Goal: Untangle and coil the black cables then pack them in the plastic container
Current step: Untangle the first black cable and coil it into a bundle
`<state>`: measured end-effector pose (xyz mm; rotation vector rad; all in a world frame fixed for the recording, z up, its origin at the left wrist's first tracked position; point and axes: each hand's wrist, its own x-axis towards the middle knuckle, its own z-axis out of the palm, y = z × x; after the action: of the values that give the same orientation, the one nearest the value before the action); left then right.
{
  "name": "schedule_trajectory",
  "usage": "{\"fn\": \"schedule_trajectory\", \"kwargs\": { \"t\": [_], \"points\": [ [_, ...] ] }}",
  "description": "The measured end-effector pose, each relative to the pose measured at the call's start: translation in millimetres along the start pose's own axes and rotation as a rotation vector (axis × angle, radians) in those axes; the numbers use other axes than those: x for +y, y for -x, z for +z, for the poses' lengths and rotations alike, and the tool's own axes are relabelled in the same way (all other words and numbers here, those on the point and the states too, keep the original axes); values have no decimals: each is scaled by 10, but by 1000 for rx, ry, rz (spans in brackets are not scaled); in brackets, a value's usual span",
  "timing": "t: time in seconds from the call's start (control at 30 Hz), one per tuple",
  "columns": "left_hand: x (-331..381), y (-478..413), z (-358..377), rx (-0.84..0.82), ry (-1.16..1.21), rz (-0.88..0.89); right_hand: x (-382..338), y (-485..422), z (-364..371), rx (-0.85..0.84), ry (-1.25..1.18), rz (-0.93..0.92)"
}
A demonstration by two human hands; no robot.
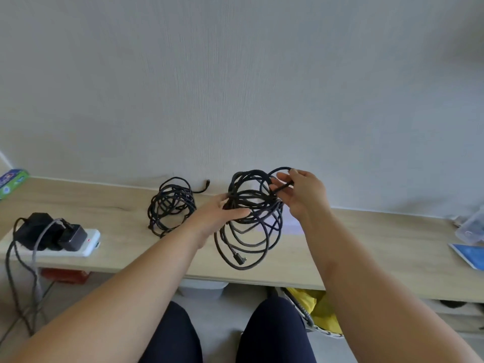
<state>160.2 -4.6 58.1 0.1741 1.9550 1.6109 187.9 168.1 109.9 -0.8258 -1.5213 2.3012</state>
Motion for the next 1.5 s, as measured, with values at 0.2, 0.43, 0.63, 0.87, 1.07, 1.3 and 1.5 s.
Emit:
{"fn": "schedule_trajectory", "kwargs": {
  "t": [0.2,0.43,0.63,0.87,1.07,1.3,1.5],
  "points": [
    [6,3,5,144,62,66,-11,-38,-63,-21,-133,13],
    [38,-2,-49,426,-272,340,174,23,-114,-46,454,-220],
    [73,-11,-102,573,-543,521,286,73,-73,-211,1048,-839],
    [214,137,-142,585,-594,721,114,77,-23,-514,1138,-751],
    [200,176,-141,606,-514,781,8,110,-155,-454,1033,-849],
    [227,174,-80,643,-437,765,27,113,-280,-186,820,-832],
    [229,180,-48,660,-463,724,53,202,-145,-203,585,-623]
  ]
}}
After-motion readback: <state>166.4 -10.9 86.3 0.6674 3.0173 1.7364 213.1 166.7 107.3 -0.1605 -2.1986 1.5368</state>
